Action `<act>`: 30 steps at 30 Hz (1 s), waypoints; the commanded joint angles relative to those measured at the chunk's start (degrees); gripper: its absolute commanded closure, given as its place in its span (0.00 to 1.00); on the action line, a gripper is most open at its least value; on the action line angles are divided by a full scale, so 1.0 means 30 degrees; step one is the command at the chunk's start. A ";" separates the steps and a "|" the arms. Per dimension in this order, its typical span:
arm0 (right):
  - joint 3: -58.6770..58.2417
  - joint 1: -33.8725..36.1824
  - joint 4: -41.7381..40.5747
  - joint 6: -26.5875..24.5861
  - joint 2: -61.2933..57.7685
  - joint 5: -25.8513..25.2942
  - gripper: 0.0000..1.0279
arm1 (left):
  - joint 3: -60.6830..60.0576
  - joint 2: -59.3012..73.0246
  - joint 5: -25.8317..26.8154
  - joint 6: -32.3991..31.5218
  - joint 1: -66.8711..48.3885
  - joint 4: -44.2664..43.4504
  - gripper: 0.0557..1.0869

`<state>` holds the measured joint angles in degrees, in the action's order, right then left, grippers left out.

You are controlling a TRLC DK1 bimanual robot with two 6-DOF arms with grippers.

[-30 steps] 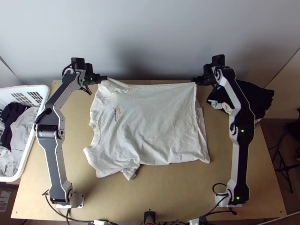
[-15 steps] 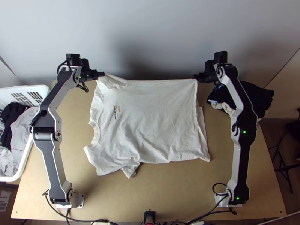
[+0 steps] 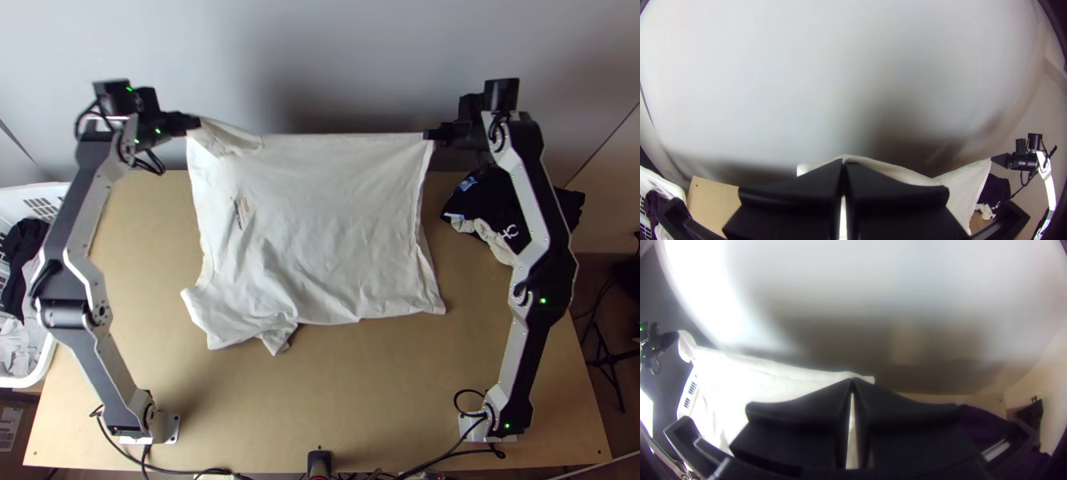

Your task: Fold the t-shirt

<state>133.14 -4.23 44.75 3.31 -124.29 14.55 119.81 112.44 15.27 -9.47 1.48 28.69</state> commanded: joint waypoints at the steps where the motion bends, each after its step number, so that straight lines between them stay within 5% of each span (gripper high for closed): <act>1: 0.0121 -0.0202 -0.0152 0.0068 0.2817 -0.0015 0.97 | 0.0669 -0.3995 0.0536 -0.0533 0.0182 0.0633 0.97; 21: 0.0034 -0.2575 -0.2085 -0.0137 0.6567 -0.2124 0.97 | 0.1607 -1.4366 0.1766 -0.0680 -0.0316 0.4647 0.97; 30: -0.0406 -0.3571 -0.2085 0.0185 0.6508 -0.2944 0.97 | 0.0611 -1.5303 0.1825 -0.1383 -0.4711 0.7225 0.97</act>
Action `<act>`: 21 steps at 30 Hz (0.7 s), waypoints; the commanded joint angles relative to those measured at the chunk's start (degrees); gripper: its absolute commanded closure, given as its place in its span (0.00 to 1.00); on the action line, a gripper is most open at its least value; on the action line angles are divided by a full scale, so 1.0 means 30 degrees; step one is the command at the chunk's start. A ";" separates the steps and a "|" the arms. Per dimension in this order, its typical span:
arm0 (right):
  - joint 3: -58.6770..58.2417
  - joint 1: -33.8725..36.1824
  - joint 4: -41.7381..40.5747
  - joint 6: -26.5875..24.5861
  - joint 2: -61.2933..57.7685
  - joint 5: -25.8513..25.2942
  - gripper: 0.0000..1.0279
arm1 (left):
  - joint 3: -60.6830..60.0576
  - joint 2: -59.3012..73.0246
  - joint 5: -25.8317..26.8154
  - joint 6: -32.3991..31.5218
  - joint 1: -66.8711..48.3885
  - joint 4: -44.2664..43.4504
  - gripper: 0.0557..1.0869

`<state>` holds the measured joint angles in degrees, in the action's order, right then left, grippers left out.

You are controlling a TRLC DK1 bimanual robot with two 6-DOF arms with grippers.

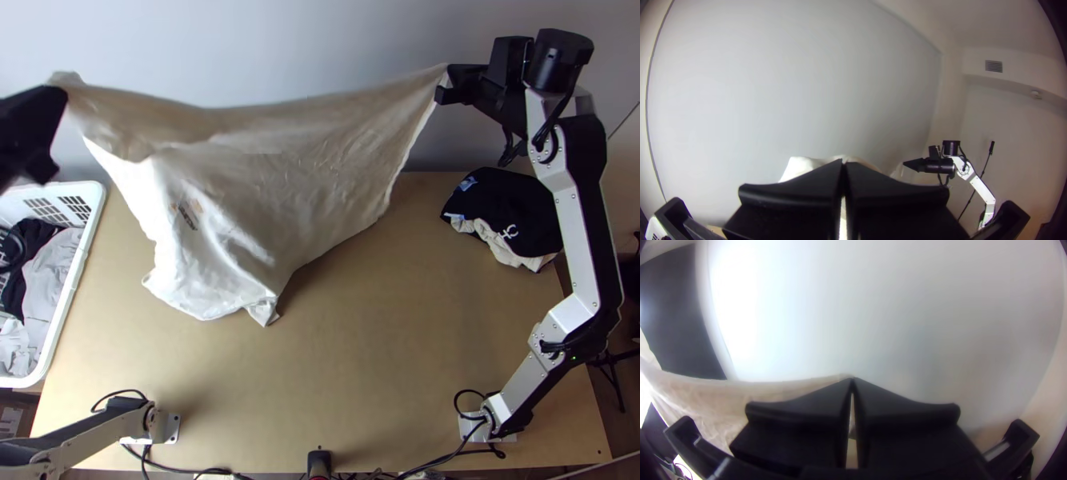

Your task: Fold the t-shirt

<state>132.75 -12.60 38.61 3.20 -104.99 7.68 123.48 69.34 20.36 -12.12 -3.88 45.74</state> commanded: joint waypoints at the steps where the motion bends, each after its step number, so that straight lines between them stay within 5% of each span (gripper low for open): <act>1: -0.0363 -0.0780 -0.0038 0.0251 0.0075 -0.0715 0.97 | -0.0818 -0.0907 0.0127 -0.0823 -0.3658 0.1659 0.97; 6: -0.0949 -0.0751 -0.0038 0.0192 -0.0189 -0.1067 0.97 | -0.2459 -0.0907 0.0274 -0.2786 -0.7232 0.2157 0.97; 10: -0.1359 -0.0253 -0.0038 0.0222 -0.0365 -0.1096 0.97 | -0.4979 -0.1112 0.2471 -0.4017 -0.8521 0.2186 0.97; 21: -0.4113 0.0597 -0.0038 0.0105 -0.0306 -0.1067 0.97 | -0.8963 -0.0379 0.2647 -0.2025 -1.2066 0.2186 0.97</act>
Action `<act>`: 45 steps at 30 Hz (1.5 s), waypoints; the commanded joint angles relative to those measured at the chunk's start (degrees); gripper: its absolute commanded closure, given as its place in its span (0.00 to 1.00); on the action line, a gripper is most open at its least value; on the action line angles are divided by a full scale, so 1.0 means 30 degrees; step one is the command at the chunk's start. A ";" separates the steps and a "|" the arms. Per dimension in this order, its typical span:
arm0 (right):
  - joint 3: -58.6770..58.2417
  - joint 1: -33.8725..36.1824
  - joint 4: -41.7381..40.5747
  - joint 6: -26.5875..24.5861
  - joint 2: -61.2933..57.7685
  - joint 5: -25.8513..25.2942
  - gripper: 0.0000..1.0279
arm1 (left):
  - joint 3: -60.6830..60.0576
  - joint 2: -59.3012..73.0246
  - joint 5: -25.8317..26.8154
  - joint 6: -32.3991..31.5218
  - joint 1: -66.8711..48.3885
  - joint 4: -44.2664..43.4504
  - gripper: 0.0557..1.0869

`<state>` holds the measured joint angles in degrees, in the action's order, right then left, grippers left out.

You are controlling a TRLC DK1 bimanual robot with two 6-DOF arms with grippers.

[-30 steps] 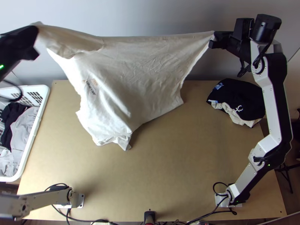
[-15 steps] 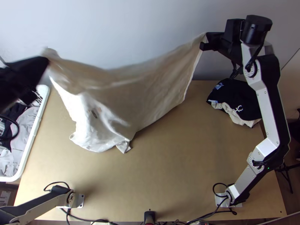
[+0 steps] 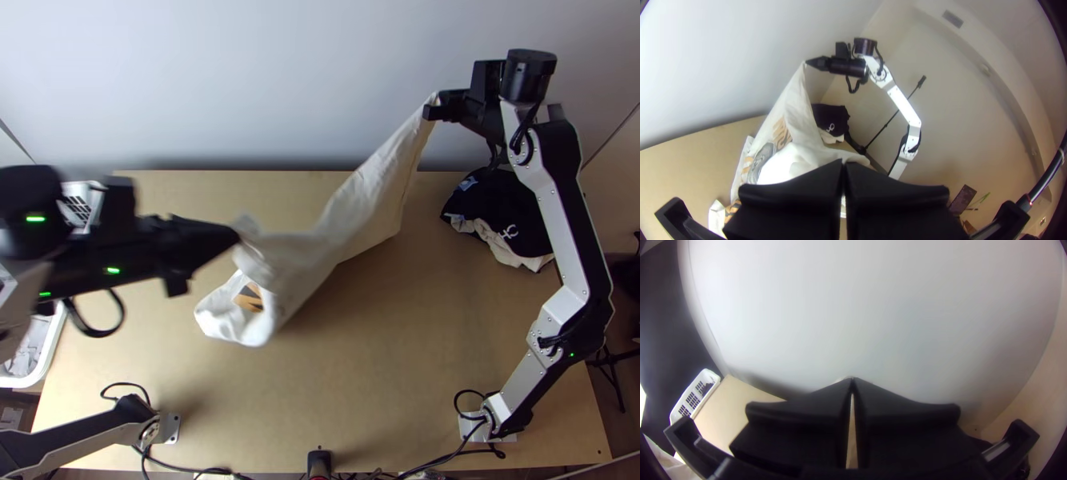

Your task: Fold the t-shirt

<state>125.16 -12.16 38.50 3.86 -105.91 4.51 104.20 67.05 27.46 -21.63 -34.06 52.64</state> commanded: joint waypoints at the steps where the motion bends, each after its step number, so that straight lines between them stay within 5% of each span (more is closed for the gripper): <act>1: -0.1936 0.0539 -0.0002 -0.0114 -0.0029 -0.0010 0.97 | -0.3006 0.0503 0.0279 0.1438 -0.2298 -0.0292 0.97; 12: -0.6594 0.1769 -0.0939 -0.0553 0.0029 -0.0010 0.97 | -0.6873 0.3491 0.0279 0.3518 -0.7337 -0.3251 0.97; 36: -1.0374 0.1154 -0.2521 -0.0524 0.0029 -0.0010 0.97 | -0.4734 1.3247 0.0601 0.4309 -1.1878 -0.7294 0.96; 38: -1.0901 0.1330 -0.2668 -0.0524 0.0264 0.0107 0.97 | -0.4734 1.3423 0.0601 0.4309 -1.1761 -0.7294 0.87; 40: -1.1370 0.1506 -0.2668 -0.0495 0.0644 0.0371 0.81 | -0.4617 1.3423 0.0572 0.4279 -1.1643 -0.7264 0.60; 43: -1.1985 0.1711 -0.2668 -0.0407 0.1465 0.0986 0.30 | -0.3797 1.3364 0.0514 0.4162 -1.1380 -0.6385 0.12; 45: -1.2190 0.1740 -0.2638 -0.0378 0.1963 0.1249 0.09 | -0.3211 1.3218 0.0514 0.4104 -1.1057 -0.5917 0.07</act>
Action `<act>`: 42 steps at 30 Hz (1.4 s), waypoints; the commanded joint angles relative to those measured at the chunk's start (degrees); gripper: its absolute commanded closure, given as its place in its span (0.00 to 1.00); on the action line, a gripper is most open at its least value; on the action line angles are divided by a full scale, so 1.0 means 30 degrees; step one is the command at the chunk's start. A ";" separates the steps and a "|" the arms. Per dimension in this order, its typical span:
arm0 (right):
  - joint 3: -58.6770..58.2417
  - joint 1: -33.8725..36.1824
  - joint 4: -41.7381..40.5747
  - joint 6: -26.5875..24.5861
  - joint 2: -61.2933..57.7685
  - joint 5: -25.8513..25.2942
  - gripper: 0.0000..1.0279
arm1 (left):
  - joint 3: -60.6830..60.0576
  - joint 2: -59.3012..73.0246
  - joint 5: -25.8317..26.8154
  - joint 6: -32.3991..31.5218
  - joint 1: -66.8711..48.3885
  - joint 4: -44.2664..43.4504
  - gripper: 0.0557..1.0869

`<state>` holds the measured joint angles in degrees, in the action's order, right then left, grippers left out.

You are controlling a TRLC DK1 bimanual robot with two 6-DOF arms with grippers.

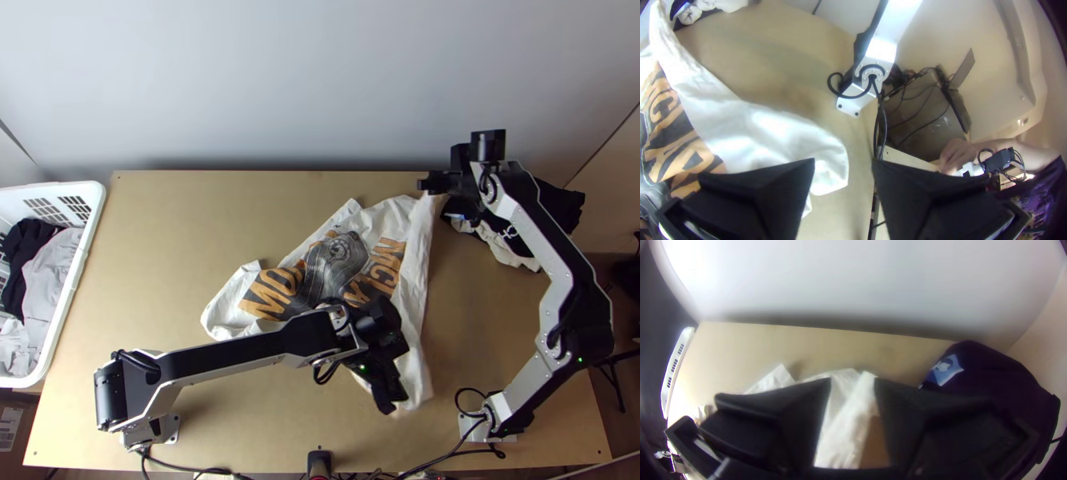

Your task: Fold the t-shirt

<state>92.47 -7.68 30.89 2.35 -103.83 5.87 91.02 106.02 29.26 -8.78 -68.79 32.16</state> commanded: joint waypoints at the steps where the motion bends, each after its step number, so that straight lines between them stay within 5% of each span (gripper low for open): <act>1: -0.1291 0.0276 0.0102 0.0154 0.1505 0.1179 0.04 | 0.1358 0.0022 -0.0113 -0.0297 0.0725 0.0969 0.06; 14: -0.6154 0.0246 0.7104 -0.0051 0.8360 0.1882 0.04 | 0.2794 -0.2673 -0.0201 0.1226 0.5851 0.3781 0.06; 24: -1.0285 -0.1423 1.3872 -0.1662 1.2228 0.2380 0.04 | 0.7218 0.1341 -0.0318 0.2046 0.9162 0.3781 0.06; 32: -1.2511 -0.2771 1.5454 -0.2336 1.3605 0.2380 0.04 | 1.3018 0.6497 -0.1754 0.2105 0.9455 0.3166 0.05; 42: -1.3800 -0.5964 1.6010 -0.2688 1.2286 0.2380 0.04 | 1.3282 0.9485 -0.4010 0.2134 0.8225 -0.0906 0.05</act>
<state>54.02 -19.46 76.99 -4.82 -64.31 12.95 128.18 128.57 20.73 -2.50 -42.50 35.33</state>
